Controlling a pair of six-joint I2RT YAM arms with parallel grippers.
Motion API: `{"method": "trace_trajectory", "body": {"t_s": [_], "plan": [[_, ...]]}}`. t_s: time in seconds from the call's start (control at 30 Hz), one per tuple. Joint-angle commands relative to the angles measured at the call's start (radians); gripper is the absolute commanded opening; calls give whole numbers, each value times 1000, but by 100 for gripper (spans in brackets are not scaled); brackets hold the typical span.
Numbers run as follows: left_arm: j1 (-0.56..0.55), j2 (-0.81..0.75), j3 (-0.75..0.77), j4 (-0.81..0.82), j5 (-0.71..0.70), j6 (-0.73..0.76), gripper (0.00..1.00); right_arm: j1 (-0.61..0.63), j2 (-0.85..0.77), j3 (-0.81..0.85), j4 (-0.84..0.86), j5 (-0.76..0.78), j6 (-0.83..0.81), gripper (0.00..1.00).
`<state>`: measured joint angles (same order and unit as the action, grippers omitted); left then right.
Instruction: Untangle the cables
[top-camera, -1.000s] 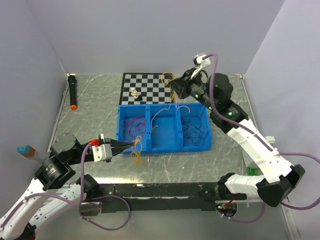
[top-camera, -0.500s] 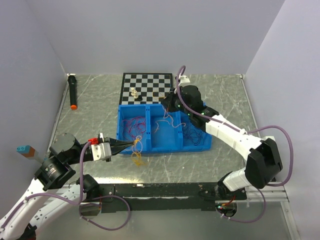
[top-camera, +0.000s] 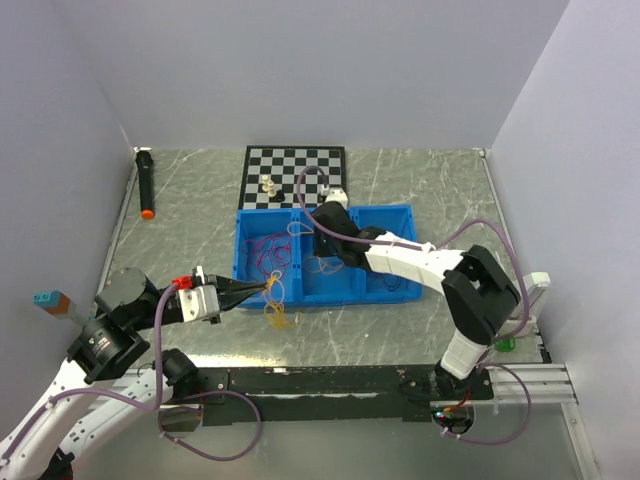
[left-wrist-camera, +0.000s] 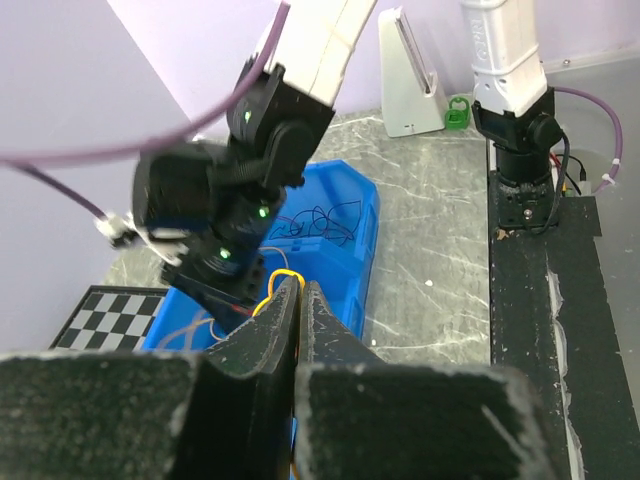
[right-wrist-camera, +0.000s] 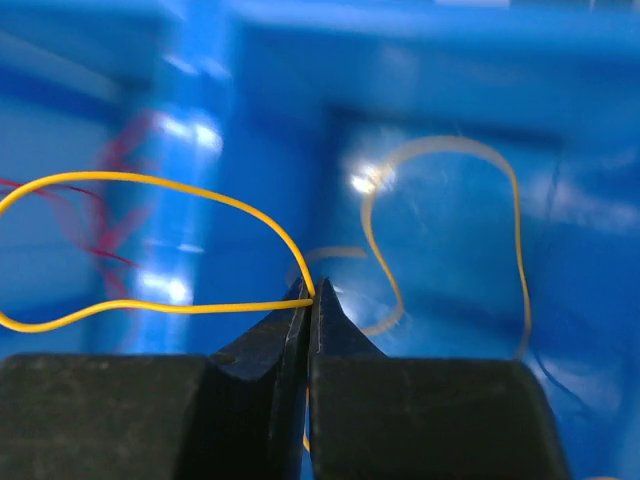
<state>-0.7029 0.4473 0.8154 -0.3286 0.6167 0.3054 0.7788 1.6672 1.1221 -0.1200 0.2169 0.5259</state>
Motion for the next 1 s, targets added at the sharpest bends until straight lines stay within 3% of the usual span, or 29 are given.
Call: {"method": "trace_trajectory", "body": {"t_s": [0.0,0.07,0.17,0.27,0.5,0.67,0.83,0.97], "plan": [[6,4,40,34,34,-23,6,-9,-17,68,-113,111,83,7],[8,11,51,37,34,-26,7,-9,-61,58,-106,92,77,38],[6,19,67,40,35,-26,9,-7,-191,-1,-25,14,19,68],[6,24,73,56,29,-34,9,7,-302,-56,40,-56,-53,81],[6,59,106,79,5,-49,11,88,-544,-186,100,-91,-105,82],[6,80,133,91,5,-68,13,167,-724,-326,213,-233,-171,79],[6,90,140,88,40,-74,14,208,-790,-318,204,-381,-199,74],[8,88,123,70,38,-52,13,221,-799,-283,146,-353,-221,66]]}}
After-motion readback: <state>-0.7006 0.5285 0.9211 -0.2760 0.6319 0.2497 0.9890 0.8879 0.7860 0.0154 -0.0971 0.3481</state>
